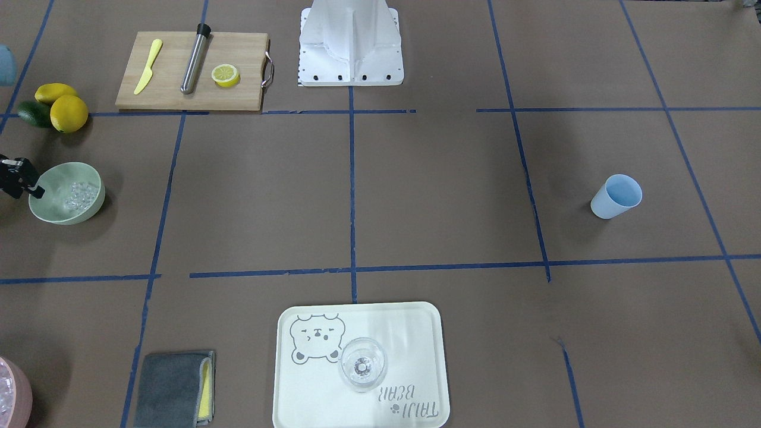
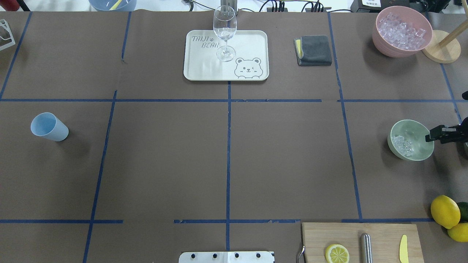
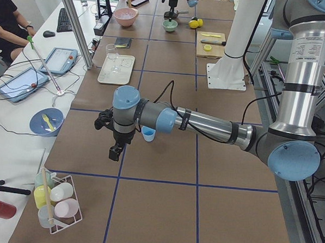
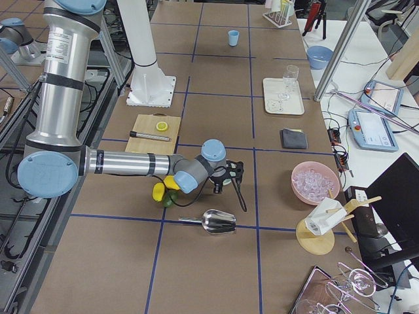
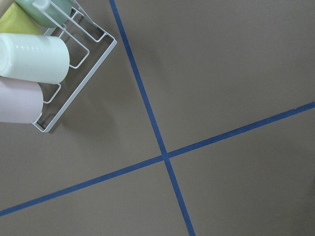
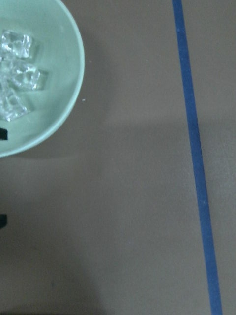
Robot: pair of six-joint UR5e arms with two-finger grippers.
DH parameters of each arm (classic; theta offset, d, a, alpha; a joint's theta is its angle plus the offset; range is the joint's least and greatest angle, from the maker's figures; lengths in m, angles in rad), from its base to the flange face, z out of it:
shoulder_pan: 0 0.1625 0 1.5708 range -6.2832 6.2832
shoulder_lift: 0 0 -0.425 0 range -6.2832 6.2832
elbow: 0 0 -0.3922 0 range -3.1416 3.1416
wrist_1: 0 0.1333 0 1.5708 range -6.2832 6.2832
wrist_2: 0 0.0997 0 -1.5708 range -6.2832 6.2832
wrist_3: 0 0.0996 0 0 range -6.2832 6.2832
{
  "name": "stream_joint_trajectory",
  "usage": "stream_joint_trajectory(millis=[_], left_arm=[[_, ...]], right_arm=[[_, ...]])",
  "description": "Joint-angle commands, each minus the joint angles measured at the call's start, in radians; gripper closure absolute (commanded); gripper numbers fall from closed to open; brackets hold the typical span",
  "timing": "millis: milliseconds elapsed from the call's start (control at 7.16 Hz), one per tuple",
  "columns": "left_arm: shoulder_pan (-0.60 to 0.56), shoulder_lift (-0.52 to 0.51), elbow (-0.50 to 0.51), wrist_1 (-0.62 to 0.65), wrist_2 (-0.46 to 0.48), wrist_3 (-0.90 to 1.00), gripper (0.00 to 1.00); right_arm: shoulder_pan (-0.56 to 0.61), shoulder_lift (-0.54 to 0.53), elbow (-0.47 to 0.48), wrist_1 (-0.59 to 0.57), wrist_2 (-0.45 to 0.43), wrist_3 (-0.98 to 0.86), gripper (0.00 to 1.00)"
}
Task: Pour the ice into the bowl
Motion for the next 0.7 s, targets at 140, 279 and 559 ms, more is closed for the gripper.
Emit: stream_joint_trajectory(millis=[140,279,559], left_arm=[[-0.003,0.006,0.000,-0.003,0.000,0.002,0.00],[-0.003,0.006,0.002,-0.003,0.000,0.002,0.00],[-0.003,0.006,0.002,-0.003,0.000,0.002,0.00]], right_arm=[[0.124,0.019,0.011,-0.213,-0.002,-0.337,0.00],[0.199,0.042,0.018,-0.317,-0.001,-0.492,0.00],[0.327,0.108,0.049,-0.539,0.011,-0.749,0.00]])
